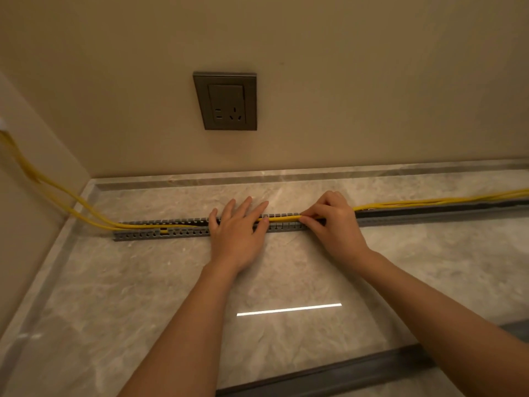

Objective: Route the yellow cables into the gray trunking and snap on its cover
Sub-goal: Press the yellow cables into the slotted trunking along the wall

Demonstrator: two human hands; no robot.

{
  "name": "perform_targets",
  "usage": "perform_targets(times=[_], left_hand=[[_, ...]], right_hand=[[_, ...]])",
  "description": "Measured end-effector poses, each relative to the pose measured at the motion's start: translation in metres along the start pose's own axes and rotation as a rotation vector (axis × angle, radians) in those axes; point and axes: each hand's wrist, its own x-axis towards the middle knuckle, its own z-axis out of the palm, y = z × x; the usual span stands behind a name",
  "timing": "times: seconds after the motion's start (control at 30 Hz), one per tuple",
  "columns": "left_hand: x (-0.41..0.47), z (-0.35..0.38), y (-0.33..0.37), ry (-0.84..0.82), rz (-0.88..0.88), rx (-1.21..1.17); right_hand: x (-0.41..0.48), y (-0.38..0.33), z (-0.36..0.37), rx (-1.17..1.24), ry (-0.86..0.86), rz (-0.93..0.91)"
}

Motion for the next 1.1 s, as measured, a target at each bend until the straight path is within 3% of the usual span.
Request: perform_targets(times=[0.13,0.3,0.7,0.8,0.9,1.0,1.1], left_hand=[[0.000,0.000,0.001,-0.001,-0.016,-0.007],[0.001,0.000,0.000,-0.017,-0.010,0.016],[-0.004,-0.001,0.009,0.000,-0.004,0.061],[0.000,-0.003,0.026,0.028,0.141,-0.019],[0.008,0.000,0.056,-0.009,0.300,-0.278],[0.009,0.004,0.077,-0.049,0.268,-0.464],[0.005,0.012,0.093,-0.025,0.194,-0.404]], right_hand=[[-0.003,-0.006,0.004,-0.055,-0.005,-0.067],[-0.016,-0.020,0.003,-0.268,-0.145,-0.174],[-0.029,-0.056,0.004,-0.426,-0.227,0.094],[-0.026,-0.062,0.004,-0.347,-0.199,0.157],[-0.021,-0.059,-0.009,-0.215,-0.224,0.212],[-0.018,-0.046,-0.022,-0.032,-0.275,0.220],[-0.019,-0.024,-0.039,0.116,-0.298,0.183]])
